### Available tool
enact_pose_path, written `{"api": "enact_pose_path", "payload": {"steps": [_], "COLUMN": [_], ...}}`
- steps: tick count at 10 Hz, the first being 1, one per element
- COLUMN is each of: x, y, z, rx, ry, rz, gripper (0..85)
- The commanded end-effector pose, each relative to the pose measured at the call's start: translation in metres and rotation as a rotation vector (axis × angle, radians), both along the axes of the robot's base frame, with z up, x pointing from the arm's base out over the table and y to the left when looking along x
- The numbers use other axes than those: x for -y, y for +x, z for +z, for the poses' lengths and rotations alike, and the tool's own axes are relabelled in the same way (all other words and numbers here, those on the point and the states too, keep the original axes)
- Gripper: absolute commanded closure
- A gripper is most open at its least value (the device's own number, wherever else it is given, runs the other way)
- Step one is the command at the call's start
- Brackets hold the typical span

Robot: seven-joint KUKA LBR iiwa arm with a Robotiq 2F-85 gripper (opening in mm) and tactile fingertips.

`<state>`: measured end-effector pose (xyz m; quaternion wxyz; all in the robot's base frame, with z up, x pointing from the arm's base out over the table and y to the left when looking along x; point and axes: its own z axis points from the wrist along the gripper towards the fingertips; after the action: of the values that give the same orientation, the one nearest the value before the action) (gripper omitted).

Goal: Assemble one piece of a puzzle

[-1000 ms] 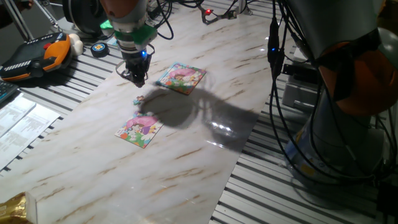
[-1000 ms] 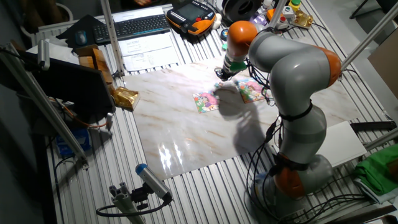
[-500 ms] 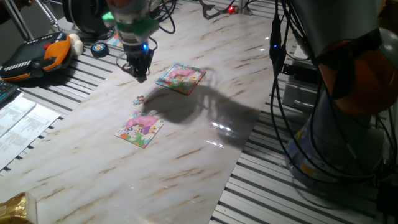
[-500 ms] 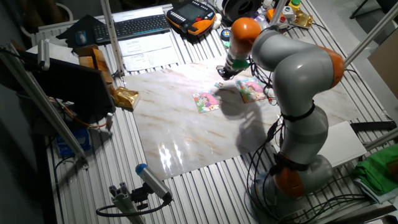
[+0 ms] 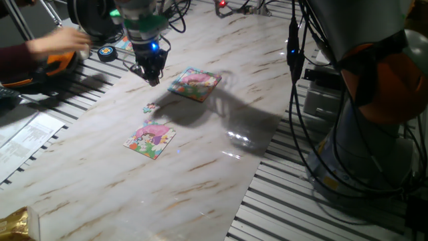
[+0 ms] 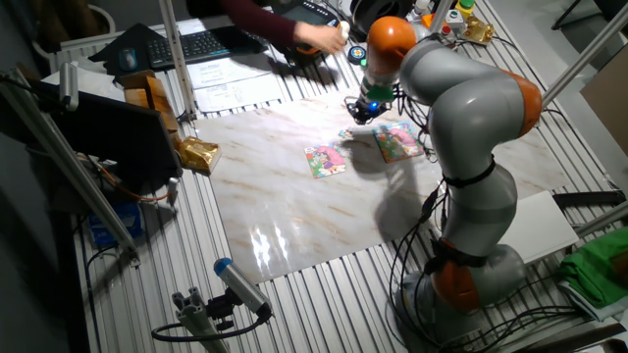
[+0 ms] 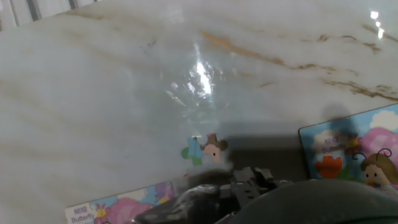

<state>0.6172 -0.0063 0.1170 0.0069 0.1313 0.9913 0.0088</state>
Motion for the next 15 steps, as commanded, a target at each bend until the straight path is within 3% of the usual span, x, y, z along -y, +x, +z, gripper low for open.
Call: {"api": "enact_pose_path", "payload": {"steps": [1, 2, 3, 4, 5, 8, 12, 15], "x": [-0.002, -0.011, -0.018, -0.021, -0.021, -0.016, -0.009, -0.012], "y": [0.0013, 0.001, -0.0014, -0.0045, -0.0063, -0.0059, -0.0048, -0.0039], "z": [0.004, 0.01, 0.012, 0.012, 0.016, 0.018, 0.023, 0.022], "rx": [-0.008, -0.02, -0.015, 0.007, 0.024, 0.036, 0.026, 0.035], "ry": [-0.019, -0.039, -0.055, -0.069, -0.066, -0.046, -0.032, -0.036], "rz": [-0.006, -0.02, -0.023, 0.0, 0.034, 0.089, 0.139, 0.152], "gripper": [84.3, 84.3, 84.3, 84.3, 84.3, 84.3, 84.3, 84.3]}}
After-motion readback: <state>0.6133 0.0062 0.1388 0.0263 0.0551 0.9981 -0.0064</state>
